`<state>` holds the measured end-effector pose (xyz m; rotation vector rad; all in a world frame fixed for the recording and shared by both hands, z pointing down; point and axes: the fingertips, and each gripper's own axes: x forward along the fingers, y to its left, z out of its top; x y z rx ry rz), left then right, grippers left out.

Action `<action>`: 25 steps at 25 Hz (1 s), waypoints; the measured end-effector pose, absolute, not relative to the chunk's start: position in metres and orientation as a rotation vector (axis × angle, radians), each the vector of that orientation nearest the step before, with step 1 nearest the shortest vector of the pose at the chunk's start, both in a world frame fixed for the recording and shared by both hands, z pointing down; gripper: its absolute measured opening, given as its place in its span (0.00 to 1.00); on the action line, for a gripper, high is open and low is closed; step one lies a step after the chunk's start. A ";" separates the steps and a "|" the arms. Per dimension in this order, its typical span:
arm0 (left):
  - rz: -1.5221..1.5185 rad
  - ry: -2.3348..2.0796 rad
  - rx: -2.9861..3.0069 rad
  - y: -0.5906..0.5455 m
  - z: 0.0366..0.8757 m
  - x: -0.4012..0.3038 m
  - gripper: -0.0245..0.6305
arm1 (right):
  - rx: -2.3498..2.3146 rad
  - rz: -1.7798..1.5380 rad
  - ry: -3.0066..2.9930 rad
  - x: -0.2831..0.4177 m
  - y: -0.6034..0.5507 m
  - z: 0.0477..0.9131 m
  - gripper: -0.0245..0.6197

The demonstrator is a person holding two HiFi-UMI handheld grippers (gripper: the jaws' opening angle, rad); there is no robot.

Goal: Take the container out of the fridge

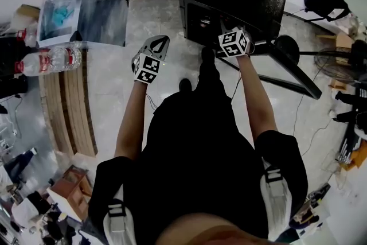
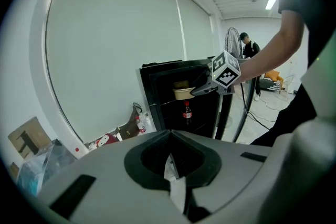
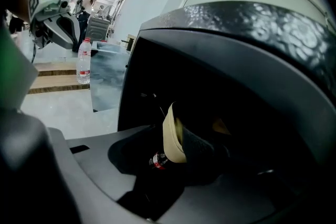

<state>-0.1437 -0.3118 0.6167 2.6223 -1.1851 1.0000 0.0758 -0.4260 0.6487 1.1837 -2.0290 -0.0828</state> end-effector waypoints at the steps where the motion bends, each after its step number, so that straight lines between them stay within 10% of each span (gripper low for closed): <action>1: 0.998 -1.187 2.620 -0.312 0.616 -0.144 0.07 | 1.184 -0.089 -2.023 0.076 -0.427 0.648 0.27; 25: 0.986 -1.198 2.621 -0.312 0.614 -0.142 0.07 | 1.167 -0.141 -2.011 0.078 -0.429 0.646 0.10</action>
